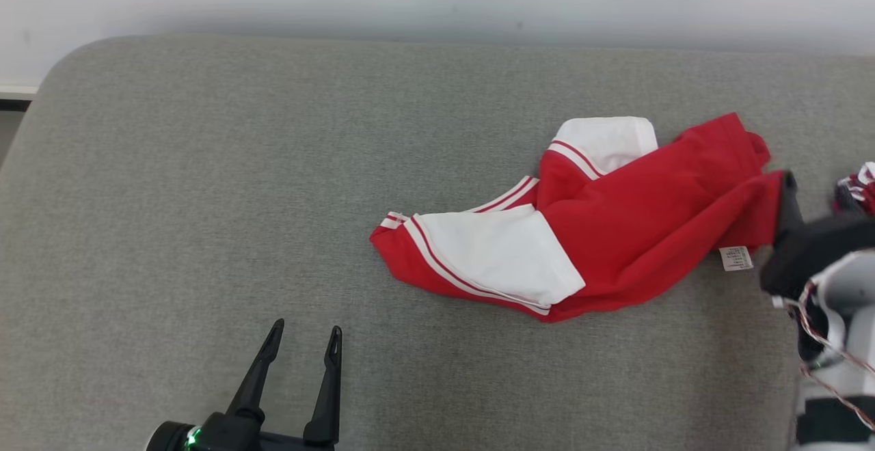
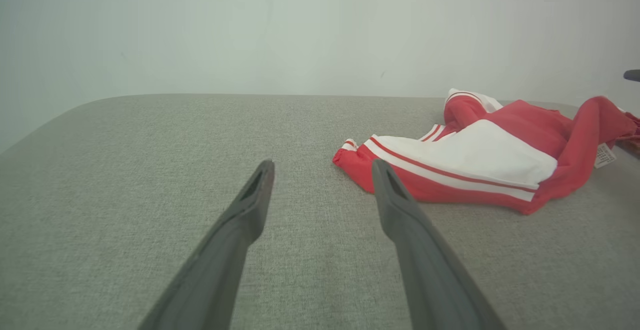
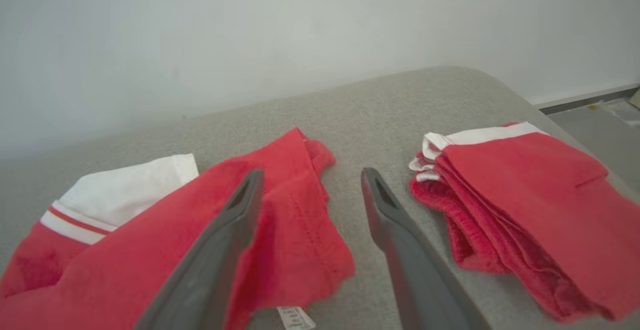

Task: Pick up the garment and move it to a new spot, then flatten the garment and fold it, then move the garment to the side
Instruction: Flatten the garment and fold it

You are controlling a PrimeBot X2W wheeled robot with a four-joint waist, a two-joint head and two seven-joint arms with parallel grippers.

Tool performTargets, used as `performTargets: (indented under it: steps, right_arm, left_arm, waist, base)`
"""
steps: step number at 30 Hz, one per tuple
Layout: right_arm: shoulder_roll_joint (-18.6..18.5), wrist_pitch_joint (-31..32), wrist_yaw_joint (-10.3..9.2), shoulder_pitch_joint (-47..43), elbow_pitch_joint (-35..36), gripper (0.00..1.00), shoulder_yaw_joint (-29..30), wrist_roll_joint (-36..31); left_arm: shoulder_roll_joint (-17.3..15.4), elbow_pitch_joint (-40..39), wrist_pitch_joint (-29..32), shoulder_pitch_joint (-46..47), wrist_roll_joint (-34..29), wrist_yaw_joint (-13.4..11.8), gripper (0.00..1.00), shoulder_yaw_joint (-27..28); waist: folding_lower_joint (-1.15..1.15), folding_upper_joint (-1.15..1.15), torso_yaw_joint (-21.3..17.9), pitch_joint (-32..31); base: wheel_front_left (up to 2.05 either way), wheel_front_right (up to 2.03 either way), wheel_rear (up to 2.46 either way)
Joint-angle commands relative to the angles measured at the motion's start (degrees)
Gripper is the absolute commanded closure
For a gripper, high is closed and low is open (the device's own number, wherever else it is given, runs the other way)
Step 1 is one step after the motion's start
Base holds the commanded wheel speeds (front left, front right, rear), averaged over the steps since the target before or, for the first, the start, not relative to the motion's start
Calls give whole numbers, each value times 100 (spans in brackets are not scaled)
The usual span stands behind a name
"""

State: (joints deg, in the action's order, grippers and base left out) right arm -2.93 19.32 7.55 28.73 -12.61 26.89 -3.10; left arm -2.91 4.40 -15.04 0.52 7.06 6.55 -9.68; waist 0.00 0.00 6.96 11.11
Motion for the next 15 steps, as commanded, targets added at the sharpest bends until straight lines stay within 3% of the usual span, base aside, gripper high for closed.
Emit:
performTargets:
  steps: [1,10,15]
  right_arm:
    - [11,69,-11,-141,97,0,39,-10]
    - [14,527,-10,-664,417,0,279,439]
    - [-95,522,-11,-523,109,0,423,-52]
  left_arm:
    - [5,-8,-18,32,-16,6,0,9]
    - [4,20,-18,80,-61,30,0,32]
    - [4,34,-18,121,-88,38,0,-12]
  waist:
    - [0,0,-64,12]
    - [0,0,-245,-5]
    - [0,0,-218,28]
  base:
    - [0,0,0]
    - [0,0,0]
    - [0,0,0]
